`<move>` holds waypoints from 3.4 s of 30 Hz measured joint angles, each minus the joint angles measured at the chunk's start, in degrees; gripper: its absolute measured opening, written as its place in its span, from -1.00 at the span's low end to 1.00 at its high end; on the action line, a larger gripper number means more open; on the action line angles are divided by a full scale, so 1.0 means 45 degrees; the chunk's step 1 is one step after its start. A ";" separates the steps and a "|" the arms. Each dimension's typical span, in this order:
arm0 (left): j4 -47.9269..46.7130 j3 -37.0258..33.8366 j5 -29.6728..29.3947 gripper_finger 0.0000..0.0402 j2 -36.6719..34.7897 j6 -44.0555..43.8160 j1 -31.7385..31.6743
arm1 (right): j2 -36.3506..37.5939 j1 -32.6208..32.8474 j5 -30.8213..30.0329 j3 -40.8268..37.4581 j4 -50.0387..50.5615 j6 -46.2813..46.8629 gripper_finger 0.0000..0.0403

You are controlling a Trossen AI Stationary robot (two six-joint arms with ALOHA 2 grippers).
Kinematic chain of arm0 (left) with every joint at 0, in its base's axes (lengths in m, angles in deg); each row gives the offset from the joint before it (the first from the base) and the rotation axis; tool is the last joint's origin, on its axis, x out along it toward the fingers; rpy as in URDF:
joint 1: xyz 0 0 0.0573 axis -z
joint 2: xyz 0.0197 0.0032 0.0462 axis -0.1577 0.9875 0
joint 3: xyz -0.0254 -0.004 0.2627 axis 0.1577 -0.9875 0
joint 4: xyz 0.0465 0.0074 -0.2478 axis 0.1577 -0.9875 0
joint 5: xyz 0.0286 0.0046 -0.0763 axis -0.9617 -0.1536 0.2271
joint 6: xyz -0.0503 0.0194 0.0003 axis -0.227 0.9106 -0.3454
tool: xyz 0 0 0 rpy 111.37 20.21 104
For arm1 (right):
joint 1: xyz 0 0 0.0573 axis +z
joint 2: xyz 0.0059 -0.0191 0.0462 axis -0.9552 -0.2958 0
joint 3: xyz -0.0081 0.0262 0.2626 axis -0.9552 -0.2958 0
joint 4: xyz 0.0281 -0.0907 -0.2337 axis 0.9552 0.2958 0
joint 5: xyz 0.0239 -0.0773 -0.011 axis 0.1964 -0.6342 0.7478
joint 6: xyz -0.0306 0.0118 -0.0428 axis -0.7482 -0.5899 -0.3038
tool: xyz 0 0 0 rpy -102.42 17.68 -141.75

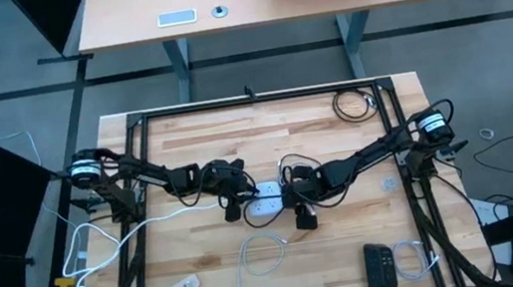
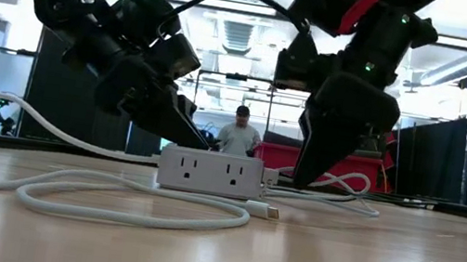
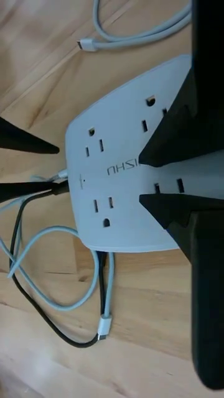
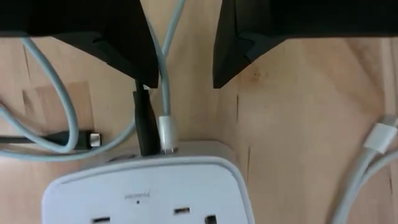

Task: Insert USB
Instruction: Insert the blue USB cable into the top white outlet extension, then insert the black USB cable into the white charger adapter

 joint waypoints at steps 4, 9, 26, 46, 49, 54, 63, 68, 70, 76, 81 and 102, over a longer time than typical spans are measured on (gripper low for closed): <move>0.0023 0.0000 -0.0034 -0.62 -0.0003 -0.0067 0.0060 | 0.0000 0.0059 0.0028 -0.0001 -0.0272 -0.0001 -0.40; 0.0027 0.0000 0.0014 -0.62 0.0001 -0.0094 0.0071 | 0.0010 0.0054 -0.0010 0.0004 -0.0785 -0.0005 -0.67; 0.0367 -0.0058 0.0039 -0.62 0.0025 -0.0219 0.0222 | -0.0160 0.0030 0.0190 -0.0040 -0.1827 0.0306 -1.00; 0.0366 -0.0068 0.0006 -0.62 0.0024 -0.0437 0.0227 | 0.0160 0.0108 -0.0002 0.0048 -0.1260 -0.0162 -0.76; 0.0379 -0.0068 0.0009 -0.62 0.0017 -0.0577 0.0227 | 0.0181 0.0099 -0.0029 0.0048 -0.1181 -0.0177 -0.63; 0.0150 -0.0121 -0.0009 -0.62 -0.0403 -0.1246 0.0237 | 0.0185 0.0098 -0.0010 0.0048 -0.1063 -0.0179 -0.43; -0.0220 -0.0155 -0.0059 -0.62 -0.0987 -0.1401 0.0241 | 0.0569 -0.0016 0.0035 0.0048 -0.0534 -0.1525 -0.13; -0.0522 -0.0098 -0.0653 -0.62 -0.1426 -0.1425 0.0241 | 0.0878 -0.0281 -0.0014 0.0048 -0.0486 -0.2337 0.00; -0.0523 0.0047 -0.1383 -0.62 -0.1686 -0.1276 0.0236 | 0.0899 -0.0492 -0.0024 0.0048 -0.0492 -0.2709 0.05; -0.0371 0.0412 -0.3249 -0.51 -0.2230 -0.1202 0.0206 | 0.0880 -0.1443 -0.0017 0.0048 -0.0941 -0.3966 0.18; -0.0362 0.0543 -0.3430 -0.28 -0.2340 -0.1405 0.0202 | 0.0869 -0.2237 0.0018 0.0048 -0.1821 -0.5467 0.27; -0.8938 0.5047 -0.5090 0.35 -0.3893 -0.0531 -0.0390 | 0.0890 -0.4046 -0.0014 0.0994 -0.2171 -0.6501 0.47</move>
